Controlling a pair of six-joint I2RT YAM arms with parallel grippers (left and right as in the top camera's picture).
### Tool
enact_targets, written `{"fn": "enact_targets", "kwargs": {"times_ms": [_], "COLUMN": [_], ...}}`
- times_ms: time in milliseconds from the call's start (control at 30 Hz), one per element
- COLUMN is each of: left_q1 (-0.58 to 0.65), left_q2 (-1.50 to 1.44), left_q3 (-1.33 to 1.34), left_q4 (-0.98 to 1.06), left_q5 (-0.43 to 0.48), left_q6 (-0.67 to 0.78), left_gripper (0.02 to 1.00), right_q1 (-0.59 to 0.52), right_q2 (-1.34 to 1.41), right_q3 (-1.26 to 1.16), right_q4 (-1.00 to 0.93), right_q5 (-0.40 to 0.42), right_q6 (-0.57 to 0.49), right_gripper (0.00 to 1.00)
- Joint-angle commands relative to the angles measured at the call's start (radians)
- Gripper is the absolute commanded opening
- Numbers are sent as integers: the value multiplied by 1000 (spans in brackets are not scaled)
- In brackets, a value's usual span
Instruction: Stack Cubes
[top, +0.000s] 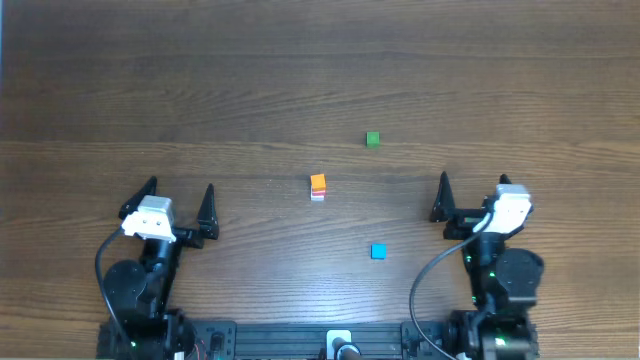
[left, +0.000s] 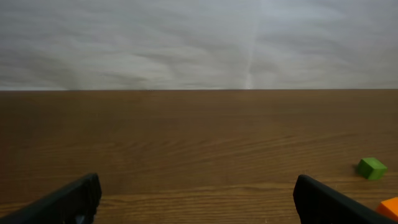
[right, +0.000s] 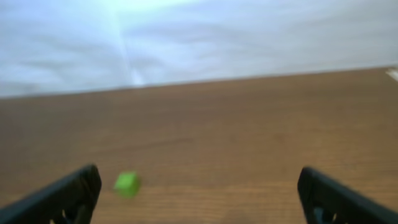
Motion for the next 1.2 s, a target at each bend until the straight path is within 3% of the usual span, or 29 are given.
{"fn": "enact_targets", "kwargs": {"times_ms": [33,200,300,433,667,900,1200], "left_q1": [-4,-4,-4,-4,-4,-4,-4], "left_q2": [-10,-10,-10,-10,-10,-10,-10], "left_q3": [-5,-5,-5,-5,-5,-5,-5], "left_q4": [-1,-1,-1,-1,-1,-1,-1], "left_q5": [10,10,10,10,10,10,10], "left_q6": [14,14,14,14,14,14,14], "left_gripper": [998,1000,1000,1000,996,1000,998], "right_q1": [-6,17,102,206,373,400,378], "right_q2": [105,351,631,863,1277,1573,1754], "right_q3": [312,649,915,1069,1183,1184,1184], "right_q4": [-135,-360,-546,-655,-698,-678,-614], "right_q5": [-61,-108,-120,-98,11,-7,49], "right_q6": [-2,-7,-18,-10,130,179,229], "right_gripper": [991,993,993,991,991,993,991]}}
